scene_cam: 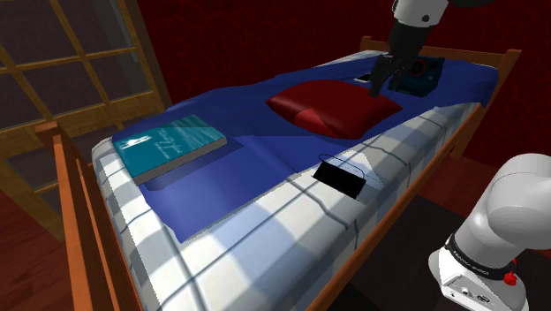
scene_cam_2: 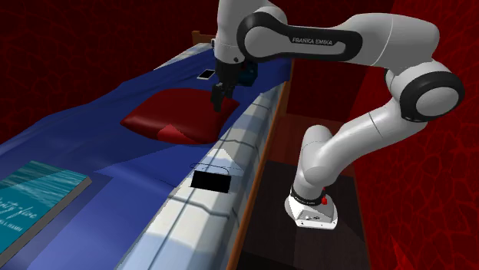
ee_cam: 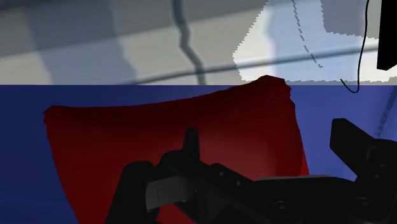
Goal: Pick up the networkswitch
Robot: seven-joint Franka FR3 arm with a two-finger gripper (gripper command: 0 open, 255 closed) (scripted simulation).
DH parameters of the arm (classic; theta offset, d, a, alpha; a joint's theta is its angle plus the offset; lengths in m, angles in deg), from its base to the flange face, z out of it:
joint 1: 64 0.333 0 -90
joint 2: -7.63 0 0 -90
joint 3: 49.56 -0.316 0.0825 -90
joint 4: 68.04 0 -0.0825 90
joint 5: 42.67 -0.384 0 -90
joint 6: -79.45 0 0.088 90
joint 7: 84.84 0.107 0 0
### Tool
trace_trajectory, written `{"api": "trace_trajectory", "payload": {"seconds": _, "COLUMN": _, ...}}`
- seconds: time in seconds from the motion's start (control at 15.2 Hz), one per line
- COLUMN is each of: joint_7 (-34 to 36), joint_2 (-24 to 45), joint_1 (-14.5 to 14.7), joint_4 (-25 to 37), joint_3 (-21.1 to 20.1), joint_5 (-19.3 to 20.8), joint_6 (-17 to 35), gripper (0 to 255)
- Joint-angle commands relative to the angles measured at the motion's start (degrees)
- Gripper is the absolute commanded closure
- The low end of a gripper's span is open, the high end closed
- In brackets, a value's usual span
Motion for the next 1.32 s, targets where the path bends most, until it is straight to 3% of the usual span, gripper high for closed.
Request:
{"api": "trace_trajectory", "payload": {"seconds": 0.0, "joint_7": 0.0, "joint_2": 0.0, "joint_1": 0.0, "joint_4": 0.0, "joint_3": 0.0, "joint_5": 0.0, "joint_6": 0.0, "gripper": 0}}
{"api": "trace_trajectory", "payload": {"seconds": 0.59, "joint_7": 11.64, "joint_2": 5.57, "joint_1": 3.02, "joint_4": -1.48, "joint_3": -17.72, "joint_5": 2.98, "joint_6": -0.81, "gripper": 0}}
{"api": "trace_trajectory", "payload": {"seconds": 1.19, "joint_7": 25.03, "joint_2": 18.58, "joint_1": 4.13, "joint_4": 0.67, "joint_3": -35.67, "joint_5": 7.46, "joint_6": -2.89, "gripper": 0}}
{"api": "trace_trajectory", "payload": {"seconds": 1.25, "joint_7": 25.04, "joint_2": 18.6, "joint_1": 4.14, "joint_4": 0.67, "joint_3": -35.68, "joint_5": 7.47, "joint_6": -2.89, "gripper": 0}}
